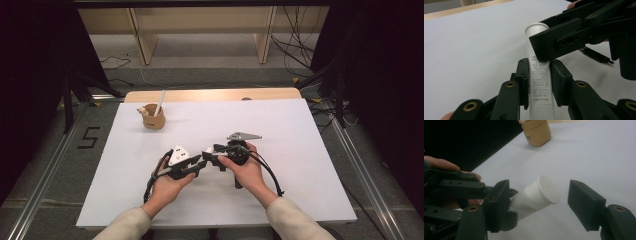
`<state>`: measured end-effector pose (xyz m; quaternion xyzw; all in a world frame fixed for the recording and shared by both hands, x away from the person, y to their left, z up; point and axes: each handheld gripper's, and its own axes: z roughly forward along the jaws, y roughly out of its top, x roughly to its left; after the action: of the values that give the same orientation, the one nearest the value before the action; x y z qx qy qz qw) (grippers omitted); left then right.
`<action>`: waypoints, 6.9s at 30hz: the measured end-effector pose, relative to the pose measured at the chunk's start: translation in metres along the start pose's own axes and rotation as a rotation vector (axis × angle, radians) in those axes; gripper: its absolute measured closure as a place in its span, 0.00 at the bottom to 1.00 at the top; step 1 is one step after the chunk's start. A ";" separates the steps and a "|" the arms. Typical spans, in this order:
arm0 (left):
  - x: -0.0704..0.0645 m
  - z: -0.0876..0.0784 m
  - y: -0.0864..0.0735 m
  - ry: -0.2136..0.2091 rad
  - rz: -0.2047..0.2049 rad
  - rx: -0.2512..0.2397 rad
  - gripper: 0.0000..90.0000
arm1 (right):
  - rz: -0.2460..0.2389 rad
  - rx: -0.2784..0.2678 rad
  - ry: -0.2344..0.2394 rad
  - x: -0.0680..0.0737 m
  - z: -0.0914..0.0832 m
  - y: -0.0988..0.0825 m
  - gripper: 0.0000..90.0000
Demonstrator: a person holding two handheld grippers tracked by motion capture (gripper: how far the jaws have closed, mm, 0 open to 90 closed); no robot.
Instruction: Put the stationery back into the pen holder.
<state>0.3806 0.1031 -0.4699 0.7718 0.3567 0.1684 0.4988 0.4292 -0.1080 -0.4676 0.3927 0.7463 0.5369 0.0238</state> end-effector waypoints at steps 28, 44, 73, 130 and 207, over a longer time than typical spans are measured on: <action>-0.007 0.004 0.000 0.022 0.040 -0.038 0.94 | -0.102 -0.045 -0.035 0.008 -0.008 0.004 0.72; -0.010 0.014 0.000 0.066 0.107 0.008 0.57 | -0.315 -0.054 -0.109 0.025 -0.010 0.008 0.72; -0.002 0.019 0.006 0.102 0.068 -0.036 0.78 | -0.277 -0.122 -0.113 0.030 -0.016 0.012 0.46; 0.088 -0.027 0.018 0.333 -0.068 -0.121 0.78 | -0.277 0.018 -0.263 -0.010 -0.046 -0.015 0.32; 0.195 0.008 0.051 0.549 -0.063 -0.127 0.78 | -0.256 0.059 -0.254 -0.016 -0.056 -0.028 0.31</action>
<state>0.5394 0.2249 -0.4466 0.6531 0.4911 0.3773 0.4358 0.3992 -0.1646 -0.4729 0.3596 0.7967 0.4533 0.1744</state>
